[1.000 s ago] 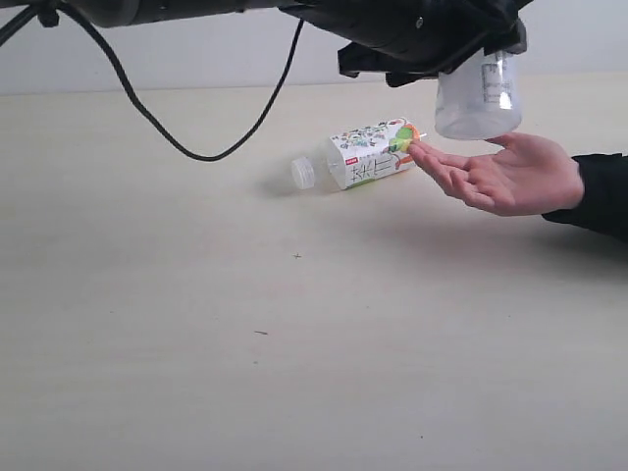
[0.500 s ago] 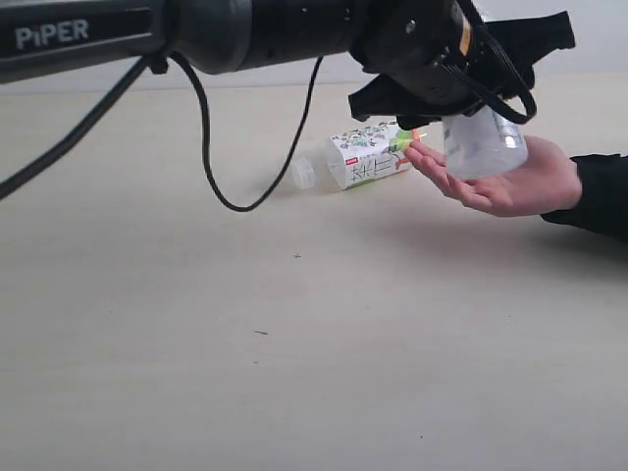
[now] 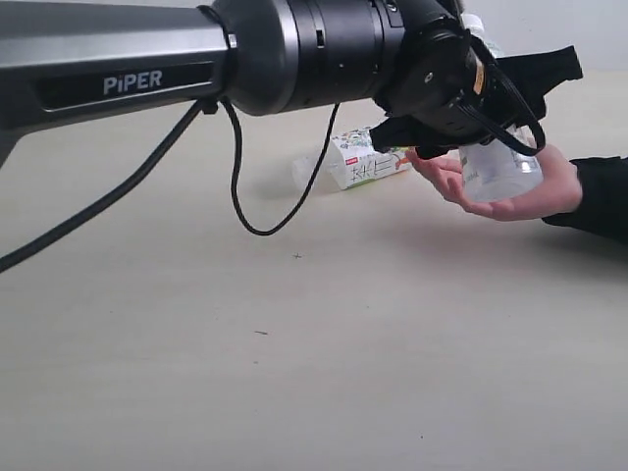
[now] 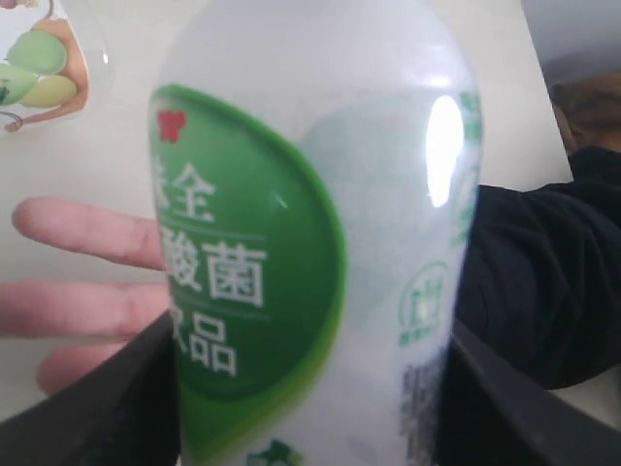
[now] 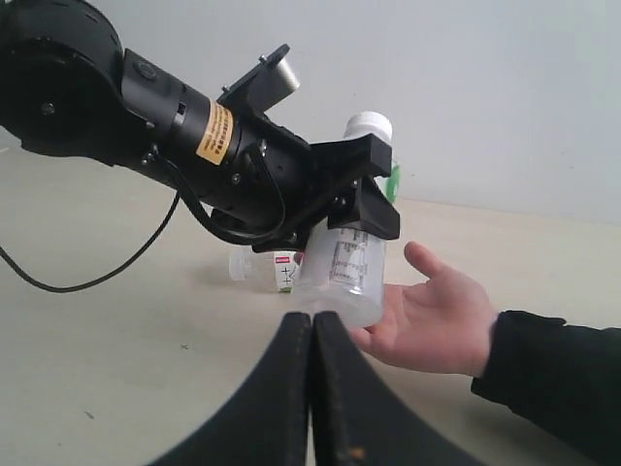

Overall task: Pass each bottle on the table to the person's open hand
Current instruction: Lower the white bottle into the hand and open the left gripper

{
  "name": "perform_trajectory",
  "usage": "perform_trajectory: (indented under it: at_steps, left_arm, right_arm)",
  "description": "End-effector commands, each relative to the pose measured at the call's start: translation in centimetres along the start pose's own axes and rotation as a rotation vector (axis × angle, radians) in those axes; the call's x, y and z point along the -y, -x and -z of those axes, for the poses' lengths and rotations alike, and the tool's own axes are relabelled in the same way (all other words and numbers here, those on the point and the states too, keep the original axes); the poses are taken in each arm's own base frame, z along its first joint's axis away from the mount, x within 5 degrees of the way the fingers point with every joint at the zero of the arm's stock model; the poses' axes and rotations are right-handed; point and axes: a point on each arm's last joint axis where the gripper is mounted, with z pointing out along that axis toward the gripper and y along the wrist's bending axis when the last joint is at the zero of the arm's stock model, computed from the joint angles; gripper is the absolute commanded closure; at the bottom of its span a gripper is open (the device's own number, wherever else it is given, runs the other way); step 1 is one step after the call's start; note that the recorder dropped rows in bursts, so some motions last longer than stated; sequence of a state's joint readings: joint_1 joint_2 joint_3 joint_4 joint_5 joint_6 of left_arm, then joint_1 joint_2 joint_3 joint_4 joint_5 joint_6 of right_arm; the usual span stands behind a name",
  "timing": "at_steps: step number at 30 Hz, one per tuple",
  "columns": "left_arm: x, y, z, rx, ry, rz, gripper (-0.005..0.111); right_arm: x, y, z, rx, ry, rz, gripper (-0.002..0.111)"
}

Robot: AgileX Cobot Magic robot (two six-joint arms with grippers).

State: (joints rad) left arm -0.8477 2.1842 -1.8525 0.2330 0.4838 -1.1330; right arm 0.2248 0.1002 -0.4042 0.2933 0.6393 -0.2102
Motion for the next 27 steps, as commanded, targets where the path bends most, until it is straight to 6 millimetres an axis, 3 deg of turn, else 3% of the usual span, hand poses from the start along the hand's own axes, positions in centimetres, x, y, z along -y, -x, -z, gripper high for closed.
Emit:
perform_trajectory:
  at_steps: [1, 9, 27]
  left_arm:
    - [-0.3, -0.6, -1.2, -0.017, -0.002, 0.015, 0.107]
    - [-1.1, -1.6, -3.0, -0.035, 0.004, 0.018, 0.107]
    - [-1.6, -2.7, -5.1, -0.11, 0.03, 0.044, 0.107]
  right_arm:
    - [0.1, 0.0, 0.0, 0.015, -0.009, 0.007, 0.108]
    - [0.1, 0.0, 0.0, 0.015, -0.009, 0.007, 0.108]
    - [0.1, 0.0, 0.0, 0.015, -0.009, 0.007, 0.108]
